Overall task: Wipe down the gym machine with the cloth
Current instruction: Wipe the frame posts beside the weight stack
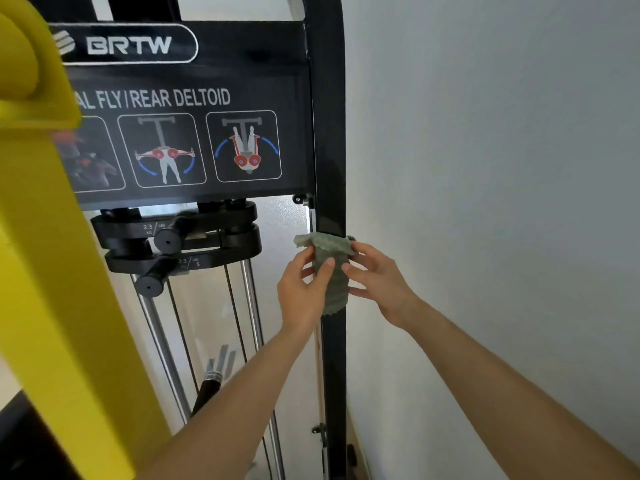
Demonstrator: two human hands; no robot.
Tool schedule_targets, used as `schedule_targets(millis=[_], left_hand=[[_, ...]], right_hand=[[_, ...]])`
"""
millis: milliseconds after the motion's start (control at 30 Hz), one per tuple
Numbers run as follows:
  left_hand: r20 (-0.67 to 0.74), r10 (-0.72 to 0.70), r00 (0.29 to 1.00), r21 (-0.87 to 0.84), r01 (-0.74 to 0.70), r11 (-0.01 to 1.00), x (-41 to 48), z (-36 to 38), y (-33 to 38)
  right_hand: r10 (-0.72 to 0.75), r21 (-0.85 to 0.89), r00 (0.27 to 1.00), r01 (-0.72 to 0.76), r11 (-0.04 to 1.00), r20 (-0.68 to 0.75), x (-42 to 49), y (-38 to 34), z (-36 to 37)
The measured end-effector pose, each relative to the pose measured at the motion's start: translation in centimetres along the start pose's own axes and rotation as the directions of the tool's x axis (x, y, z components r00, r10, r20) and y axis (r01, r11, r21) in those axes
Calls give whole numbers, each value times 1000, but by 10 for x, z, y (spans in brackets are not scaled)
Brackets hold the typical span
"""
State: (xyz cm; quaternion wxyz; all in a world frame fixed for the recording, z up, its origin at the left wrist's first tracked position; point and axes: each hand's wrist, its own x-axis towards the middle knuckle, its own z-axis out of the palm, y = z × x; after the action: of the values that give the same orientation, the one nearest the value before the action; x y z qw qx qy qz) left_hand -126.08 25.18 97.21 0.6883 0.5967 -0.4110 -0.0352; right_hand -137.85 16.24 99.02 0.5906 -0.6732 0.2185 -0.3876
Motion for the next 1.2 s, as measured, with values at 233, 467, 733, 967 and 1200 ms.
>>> schedule_targets(millis=[233, 467, 733, 967, 1200], left_hand=[[-5, -75, 997, 9, 75, 997, -17, 2, -30], [67, -230, 971, -104, 236, 966, -31, -7, -48], [4, -257, 967, -121, 255, 959, -44, -1, -60], [-104, -143, 984, -175, 123, 977, -60, 13, -67], [-89, -155, 984, -233, 131, 964, -57, 11, -79]], right_hand=[[-69, -77, 997, 66, 995, -36, -17, 37, 5], [80, 82, 993, -74, 994, -82, -28, 60, 7], [54, 157, 964, -12, 987, -262, -31, 90, 23], [73, 130, 954, -36, 991, -289, -32, 116, 29], [133, 218, 948, -70, 973, -288, -41, 124, 29]])
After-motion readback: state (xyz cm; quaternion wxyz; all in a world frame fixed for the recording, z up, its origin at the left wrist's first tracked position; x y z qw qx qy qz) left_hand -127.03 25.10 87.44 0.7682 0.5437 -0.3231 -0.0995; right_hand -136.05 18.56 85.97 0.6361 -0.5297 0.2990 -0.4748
